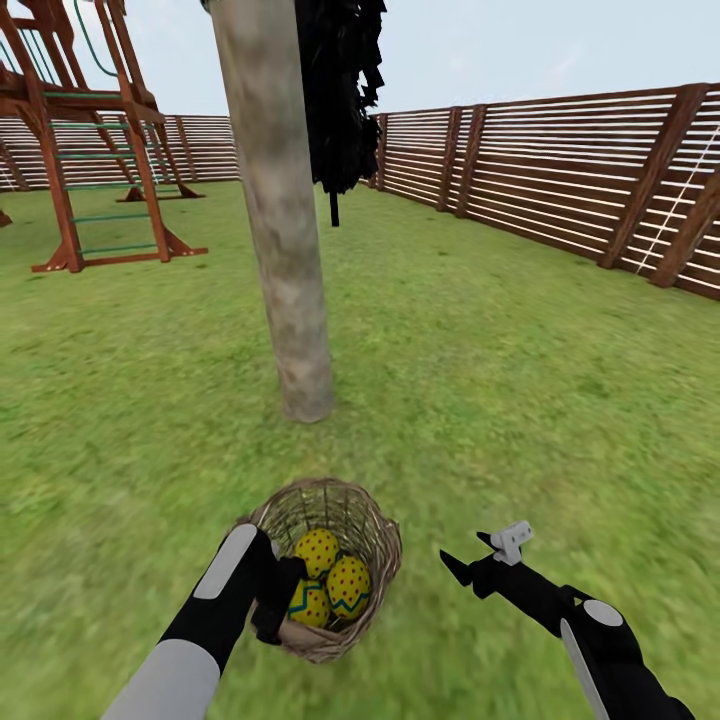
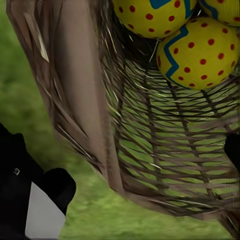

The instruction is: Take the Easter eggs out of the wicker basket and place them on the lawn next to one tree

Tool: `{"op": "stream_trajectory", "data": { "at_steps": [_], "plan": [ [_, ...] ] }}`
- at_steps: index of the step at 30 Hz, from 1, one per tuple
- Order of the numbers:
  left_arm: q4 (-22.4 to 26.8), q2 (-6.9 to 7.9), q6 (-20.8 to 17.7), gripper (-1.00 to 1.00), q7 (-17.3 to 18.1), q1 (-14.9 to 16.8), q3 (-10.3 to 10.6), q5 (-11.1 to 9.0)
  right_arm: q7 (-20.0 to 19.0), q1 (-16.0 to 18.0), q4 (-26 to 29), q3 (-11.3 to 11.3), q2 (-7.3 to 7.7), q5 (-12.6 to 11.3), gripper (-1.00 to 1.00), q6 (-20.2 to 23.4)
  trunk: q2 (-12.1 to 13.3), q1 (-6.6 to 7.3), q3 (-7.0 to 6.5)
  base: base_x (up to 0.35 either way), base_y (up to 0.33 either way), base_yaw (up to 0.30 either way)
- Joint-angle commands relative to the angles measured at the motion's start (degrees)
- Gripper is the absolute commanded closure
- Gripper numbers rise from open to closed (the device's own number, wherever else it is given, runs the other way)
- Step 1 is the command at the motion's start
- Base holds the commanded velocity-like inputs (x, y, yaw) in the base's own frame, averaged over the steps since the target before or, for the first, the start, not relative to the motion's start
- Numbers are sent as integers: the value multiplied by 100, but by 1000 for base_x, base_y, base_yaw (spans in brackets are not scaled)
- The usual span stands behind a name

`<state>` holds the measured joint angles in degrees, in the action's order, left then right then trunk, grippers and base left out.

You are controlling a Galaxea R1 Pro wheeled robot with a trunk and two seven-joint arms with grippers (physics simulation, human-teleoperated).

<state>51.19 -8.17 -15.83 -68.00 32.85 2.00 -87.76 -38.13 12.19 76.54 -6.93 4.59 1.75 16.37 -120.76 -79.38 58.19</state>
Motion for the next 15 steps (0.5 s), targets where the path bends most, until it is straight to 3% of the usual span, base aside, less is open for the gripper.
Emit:
{"op": "stream_trajectory", "data": {
  "at_steps": [1, 15],
  "plan": [
    [18, 0, -60, -100, -28, 2, 2, 4, -35, 3, 9, -10, 0, 19, -100, 35, 39, 23, -14, 0, 0, 0],
    [92, 0, -159, -100, -34, 2, -6, -5, -20, 3, -1, -10, -16, 27, -100, 42, 601, 331, -265, 0, 0, 0]
  ]
}}
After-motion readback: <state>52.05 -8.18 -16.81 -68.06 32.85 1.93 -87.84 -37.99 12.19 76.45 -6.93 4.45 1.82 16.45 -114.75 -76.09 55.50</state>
